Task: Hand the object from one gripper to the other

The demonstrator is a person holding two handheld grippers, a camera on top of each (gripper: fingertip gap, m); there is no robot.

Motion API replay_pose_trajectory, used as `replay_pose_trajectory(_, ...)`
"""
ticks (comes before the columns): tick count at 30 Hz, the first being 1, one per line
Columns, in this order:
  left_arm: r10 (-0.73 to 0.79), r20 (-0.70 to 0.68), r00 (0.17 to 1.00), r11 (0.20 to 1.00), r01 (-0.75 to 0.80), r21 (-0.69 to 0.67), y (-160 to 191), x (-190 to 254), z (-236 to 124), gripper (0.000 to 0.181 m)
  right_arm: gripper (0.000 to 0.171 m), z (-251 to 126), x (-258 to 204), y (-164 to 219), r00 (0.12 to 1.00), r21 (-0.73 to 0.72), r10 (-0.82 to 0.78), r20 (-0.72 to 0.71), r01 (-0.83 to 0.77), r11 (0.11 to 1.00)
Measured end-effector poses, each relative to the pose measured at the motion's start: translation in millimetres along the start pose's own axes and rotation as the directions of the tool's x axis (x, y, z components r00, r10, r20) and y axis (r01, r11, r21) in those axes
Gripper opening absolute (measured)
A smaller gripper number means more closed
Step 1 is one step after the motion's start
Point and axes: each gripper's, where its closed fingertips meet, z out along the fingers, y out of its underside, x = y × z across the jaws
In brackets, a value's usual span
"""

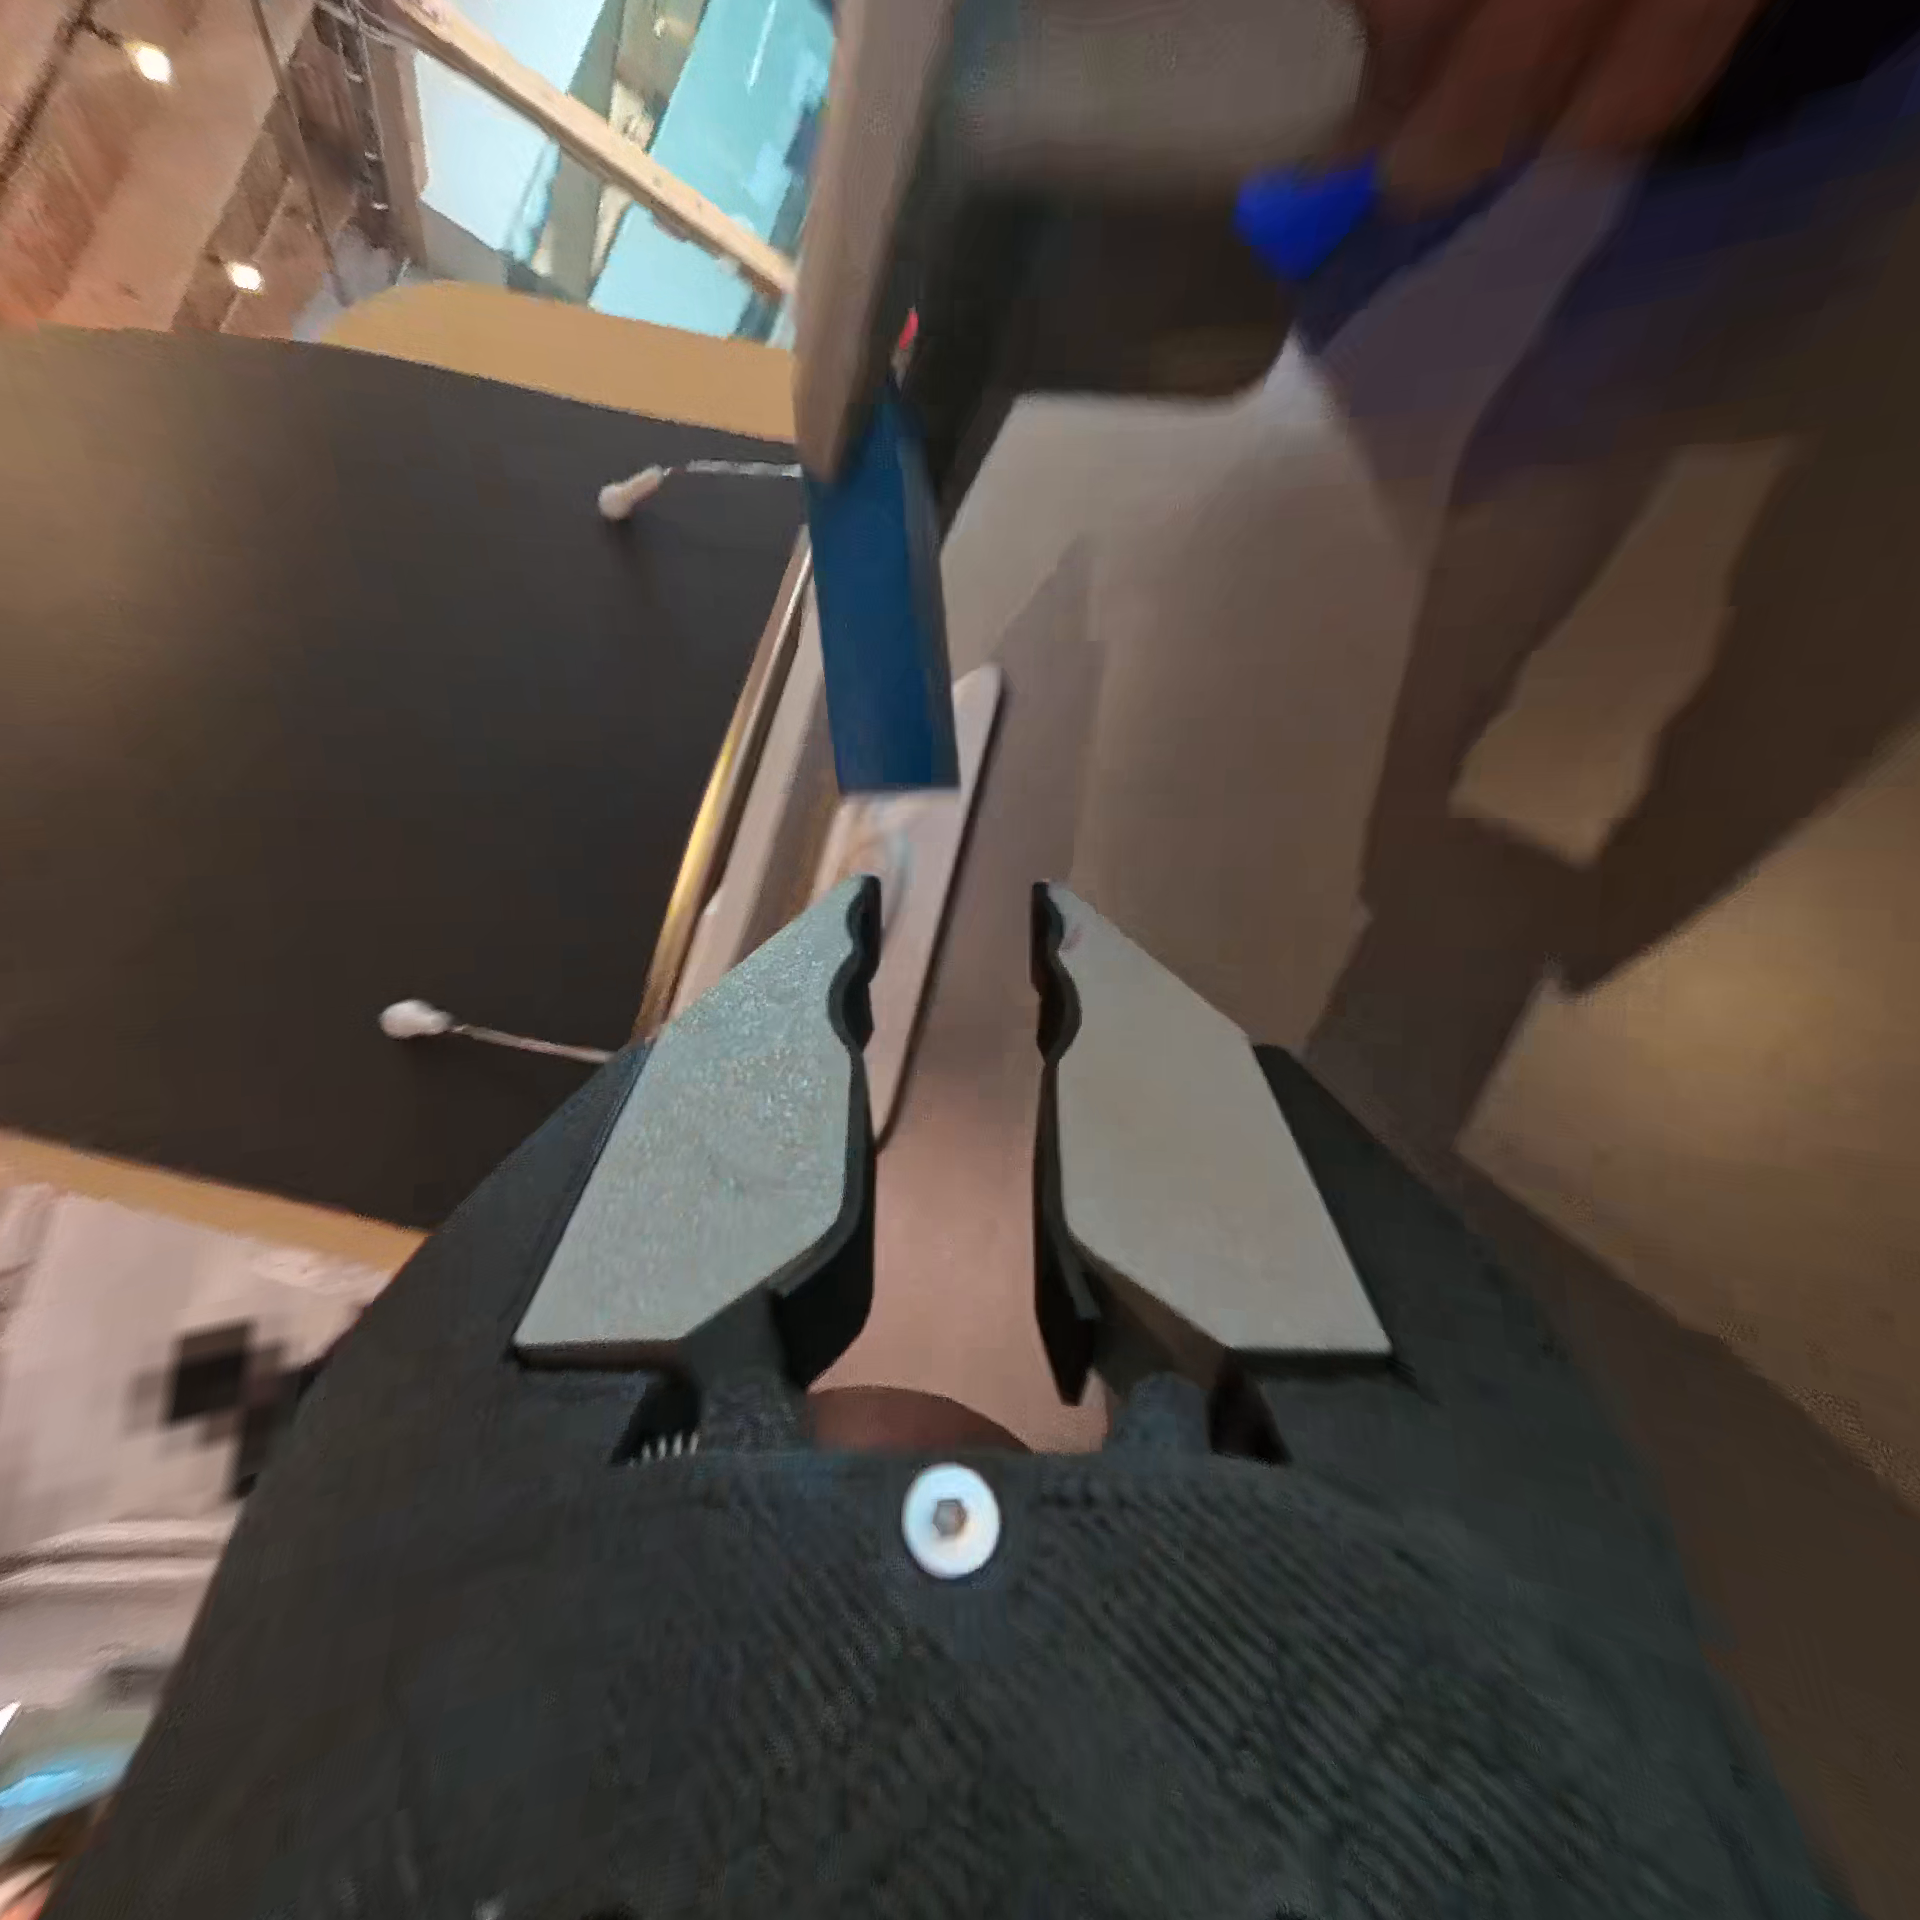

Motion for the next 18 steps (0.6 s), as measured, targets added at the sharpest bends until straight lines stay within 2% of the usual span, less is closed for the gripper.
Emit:
replay_pose_trajectory(2, 0.07, 0.096, 0.993, 0.997, -0.066, -0.044, 12, -12, 0, 0.022, 0.029, -3, -1, -4, 1.0, 0.008, 0.019, 0.016, -0.019, 1.0)
replay_pose_trajectory(4, 0.051, 0.086, 0.995, 0.998, -0.047, -0.049, 16, -10, 1, 0.022, 0.03, -2, -6, -1, 0.999, -0.012, 0.014, 0.029, -0.014, 1.0)
replay_pose_trajectory(6, 0.049, 0.09, 0.995, 0.998, -0.046, -0.032, 13, -10, 2, 0.026, 0.03, 1, -11, 1, 0.999, -0.022, 0.004, 0.049, -0.003, 1.0)
replay_pose_trajectory(9, 0.123, 0.146, 0.982, 0.991, -0.129, 0.029, -4, -12, -2, 0.032, 0.03, 3, -13, 4, 0.999, -0.037, -0.012, 0.043, 0.014, 0.999)
replay_pose_trajectory(12, 0.249, 0.295, 0.923, 0.963, -0.268, 0.027, -18, -25, -7, 0.039, 0.03, 3, -15, 3, 0.998, -0.031, 0.023, 0.063, -0.021, 0.999)
replay_pose_trajectory(15, 0.394, 0.314, 0.864, 0.912, -0.409, -0.021, -14, -15, -4, 0.039, 0.03, 3, -15, 3, 0.995, -0.034, 0.071, 0.074, -0.069, 0.997)
replay_pose_trajectory(18, 0.434, 0.337, 0.836, 0.893, -0.448, -0.039, -12, -14, -5, 0.043, 0.03, 3, -17, 4, 0.991, -0.045, 0.102, 0.087, -0.099, 0.994)
